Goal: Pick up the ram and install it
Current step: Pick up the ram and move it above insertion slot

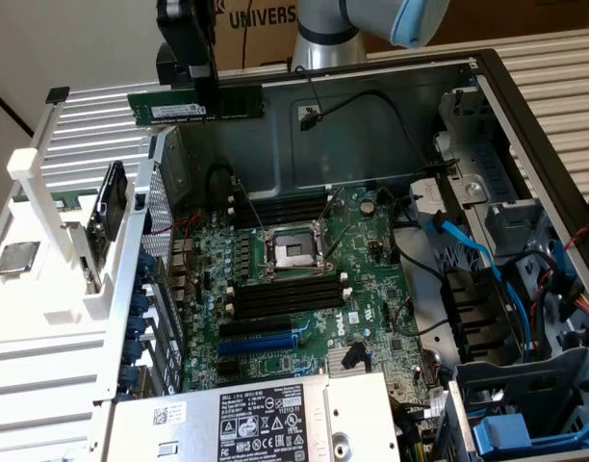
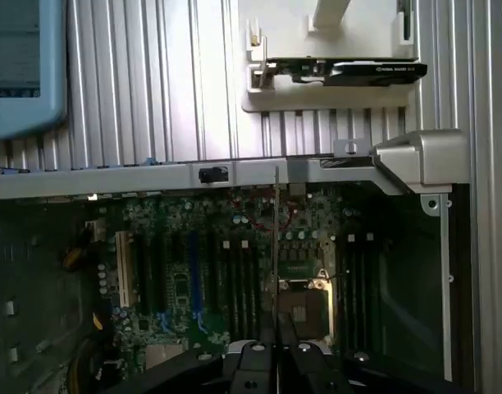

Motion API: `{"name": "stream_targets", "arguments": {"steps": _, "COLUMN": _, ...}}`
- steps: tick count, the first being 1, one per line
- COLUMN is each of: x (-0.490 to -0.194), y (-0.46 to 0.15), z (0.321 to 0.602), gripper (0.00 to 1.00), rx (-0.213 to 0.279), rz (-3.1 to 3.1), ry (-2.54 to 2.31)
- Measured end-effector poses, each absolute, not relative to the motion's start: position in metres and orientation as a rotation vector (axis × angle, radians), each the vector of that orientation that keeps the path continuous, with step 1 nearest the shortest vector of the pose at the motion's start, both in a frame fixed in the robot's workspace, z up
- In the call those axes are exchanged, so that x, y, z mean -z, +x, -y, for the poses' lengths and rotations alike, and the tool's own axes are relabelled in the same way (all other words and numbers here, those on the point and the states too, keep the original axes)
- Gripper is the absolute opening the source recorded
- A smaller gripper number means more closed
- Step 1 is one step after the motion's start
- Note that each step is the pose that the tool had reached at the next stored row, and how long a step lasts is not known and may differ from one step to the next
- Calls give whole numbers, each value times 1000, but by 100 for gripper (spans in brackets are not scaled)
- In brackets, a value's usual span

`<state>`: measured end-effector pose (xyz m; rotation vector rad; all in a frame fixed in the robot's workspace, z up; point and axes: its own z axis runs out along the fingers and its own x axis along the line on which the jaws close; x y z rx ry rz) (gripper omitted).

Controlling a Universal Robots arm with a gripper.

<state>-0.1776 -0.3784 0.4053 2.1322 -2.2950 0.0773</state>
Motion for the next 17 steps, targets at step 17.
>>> {"name": "stream_targets", "arguments": {"steps": 17, "x": -398, "y": -133, "z": 381, "gripper": 13, "rx": 12, "rz": 2309, "ry": 2202}}
